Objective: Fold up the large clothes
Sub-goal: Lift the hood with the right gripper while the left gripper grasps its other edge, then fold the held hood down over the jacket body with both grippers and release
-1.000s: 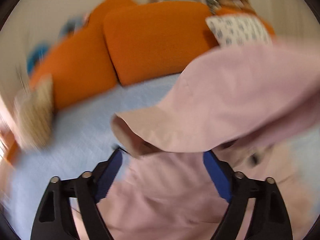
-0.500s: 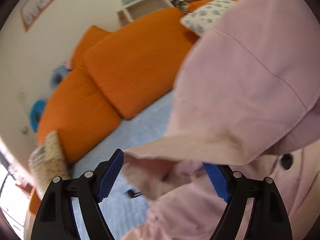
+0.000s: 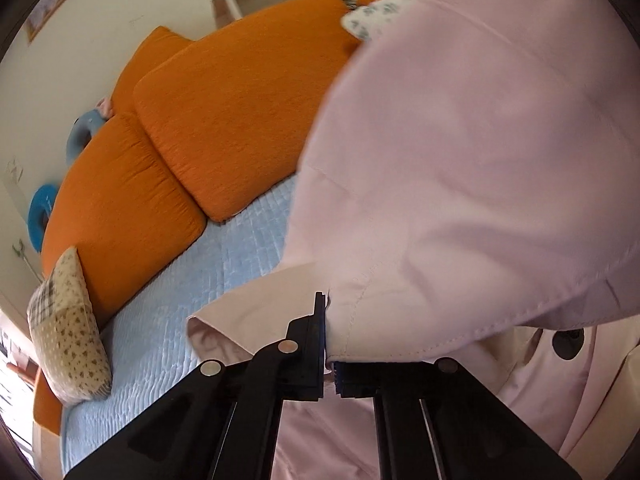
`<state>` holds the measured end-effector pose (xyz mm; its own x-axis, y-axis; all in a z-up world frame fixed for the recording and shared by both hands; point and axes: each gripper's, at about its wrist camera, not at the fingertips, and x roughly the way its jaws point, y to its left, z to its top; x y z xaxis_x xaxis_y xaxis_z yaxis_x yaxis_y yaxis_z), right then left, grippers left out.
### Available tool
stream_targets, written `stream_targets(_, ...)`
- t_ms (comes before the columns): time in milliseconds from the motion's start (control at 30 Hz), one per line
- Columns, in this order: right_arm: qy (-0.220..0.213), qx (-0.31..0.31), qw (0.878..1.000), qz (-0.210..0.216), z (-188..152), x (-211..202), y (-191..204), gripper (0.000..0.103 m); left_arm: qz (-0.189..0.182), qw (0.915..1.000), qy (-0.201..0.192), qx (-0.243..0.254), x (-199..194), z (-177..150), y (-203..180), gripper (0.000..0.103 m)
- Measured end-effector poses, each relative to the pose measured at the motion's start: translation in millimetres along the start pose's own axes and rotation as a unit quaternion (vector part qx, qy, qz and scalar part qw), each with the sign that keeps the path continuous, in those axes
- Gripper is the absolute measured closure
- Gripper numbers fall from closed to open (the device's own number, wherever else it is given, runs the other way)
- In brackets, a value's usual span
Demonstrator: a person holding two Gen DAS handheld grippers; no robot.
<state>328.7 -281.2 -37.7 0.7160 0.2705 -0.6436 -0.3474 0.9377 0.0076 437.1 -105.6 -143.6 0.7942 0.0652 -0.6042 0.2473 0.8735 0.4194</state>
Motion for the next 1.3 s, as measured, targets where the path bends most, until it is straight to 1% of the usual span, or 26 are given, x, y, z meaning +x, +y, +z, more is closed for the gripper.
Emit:
stream_targets(33,-0.001,0.000,1.000,-0.001,1,-1,0,0.091,-0.005,0.9999,-0.005,-0.011,-4,1,9,0.095)
stream_targets(133,-0.002,0.004,1.000,-0.003,2,-1,-3,0.091,0.003,0.9995,-0.019,-0.025,-23,1,25,0.095)
stream_targets(267,-0.002,0.012,1.000,-0.002,5,-2,-4,0.091,-0.011,0.9963,-0.040,-0.075,-58,6,65,0.095)
stream_targets(333,-0.002,0.007,1.000,-0.010,6,-2,-3,0.091,-0.009,0.9959,-0.048,-0.076,-81,8,77,0.095)
stream_targets(433,0.003,0.012,1.000,-0.009,6,-7,-4,0.091,-0.009,0.9962,-0.051,-0.071,-125,3,86,0.095)
stream_targets(500,0.003,0.011,1.000,-0.002,3,-16,-2,0.091,-0.014,0.9968,-0.050,-0.060,-149,-4,88,0.095)
stream_targets(567,0.007,0.003,1.000,0.003,-5,-28,3,0.091,-0.026,0.9973,-0.047,-0.050,-178,-15,84,0.095)
stream_targets(633,0.017,-0.008,1.000,0.007,-19,-40,11,0.091,-0.043,0.9970,-0.046,-0.044,-209,-32,73,0.095)
stream_targets(667,0.025,-0.015,1.000,0.008,-28,-44,15,0.091,-0.053,0.9965,-0.044,-0.047,-217,-40,68,0.095)
stream_targets(733,0.039,-0.024,0.999,0.008,-48,-51,22,0.091,-0.083,0.9946,-0.023,-0.057,-232,-61,54,0.095)
stream_targets(800,0.058,-0.023,0.998,0.012,-71,-54,25,0.091,-0.108,0.9917,-0.002,-0.070,-235,-79,41,0.095)
stream_targets(833,0.063,-0.026,0.998,0.011,-80,-54,27,0.091,-0.120,0.9899,0.014,-0.074,-234,-94,31,0.095)
stream_targets(900,0.084,-0.033,0.996,0.010,-104,-51,31,0.091,-0.136,0.9867,0.036,-0.080,-225,-115,17,0.095)
stream_targets(933,0.094,-0.029,0.995,0.011,-117,-47,31,0.091,-0.150,0.9828,0.055,-0.093,-216,-131,9,0.095)
stream_targets(1000,0.116,-0.017,0.993,0.013,-141,-34,30,0.091,-0.167,0.9764,0.081,-0.111,-199,-155,-2,0.095)
stream_targets(1033,0.127,-0.010,0.992,0.011,-156,-25,28,0.091,-0.170,0.9745,0.089,-0.117,-192,-164,-5,0.095)
stream_targets(1100,0.145,0.004,0.989,0.011,-180,-10,24,0.091,-0.183,0.9666,0.111,-0.141,-174,-187,-14,0.095)
stream_targets(1133,0.155,0.017,0.988,0.012,-193,0,21,0.092,-0.184,0.9645,0.116,-0.150,-168,-194,-17,0.095)
stream_targets(1200,0.161,0.031,0.986,0.012,-211,11,18,0.093,-0.186,0.9614,0.120,-0.163,-160,-204,-22,0.095)
stream_targets(1267,0.154,0.035,0.987,0.008,-217,10,20,0.092,-0.183,0.9609,0.119,-0.170,-163,-209,-23,0.092)
stream_targets(1300,0.148,0.032,0.988,0.005,-215,7,22,0.091,-0.183,0.9606,0.119,-0.172,-170,-209,-24,0.083)
